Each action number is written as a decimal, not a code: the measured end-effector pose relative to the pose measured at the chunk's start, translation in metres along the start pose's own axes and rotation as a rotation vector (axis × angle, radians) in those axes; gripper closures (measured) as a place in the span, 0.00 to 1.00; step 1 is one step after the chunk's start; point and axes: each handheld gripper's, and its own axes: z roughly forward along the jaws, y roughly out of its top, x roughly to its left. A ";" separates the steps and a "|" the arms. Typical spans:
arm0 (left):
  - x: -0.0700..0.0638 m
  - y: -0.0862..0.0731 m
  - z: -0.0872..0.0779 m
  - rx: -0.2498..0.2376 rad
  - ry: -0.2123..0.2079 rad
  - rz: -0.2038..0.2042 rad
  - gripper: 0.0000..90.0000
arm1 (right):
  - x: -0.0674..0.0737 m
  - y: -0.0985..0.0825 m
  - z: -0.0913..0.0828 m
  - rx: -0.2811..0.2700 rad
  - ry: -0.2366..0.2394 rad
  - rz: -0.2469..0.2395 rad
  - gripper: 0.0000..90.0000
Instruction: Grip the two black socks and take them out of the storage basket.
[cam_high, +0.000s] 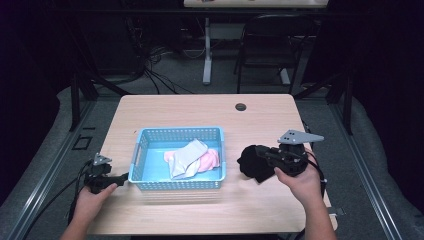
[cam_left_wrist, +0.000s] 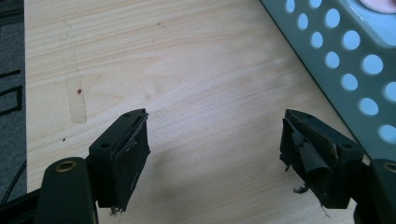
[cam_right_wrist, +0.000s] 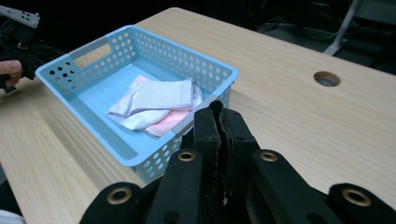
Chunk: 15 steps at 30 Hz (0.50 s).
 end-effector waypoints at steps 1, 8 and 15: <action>0.000 0.000 0.000 -0.003 0.000 -0.002 0.26 | 0.000 -0.001 0.002 -0.001 0.011 -0.001 0.95; 0.000 0.000 -0.001 -0.005 0.000 -0.004 0.26 | -0.012 -0.018 0.021 0.033 0.023 0.043 0.95; 0.000 -0.001 -0.001 -0.004 0.003 -0.003 0.26 | -0.054 -0.057 0.051 0.105 -0.133 0.221 0.95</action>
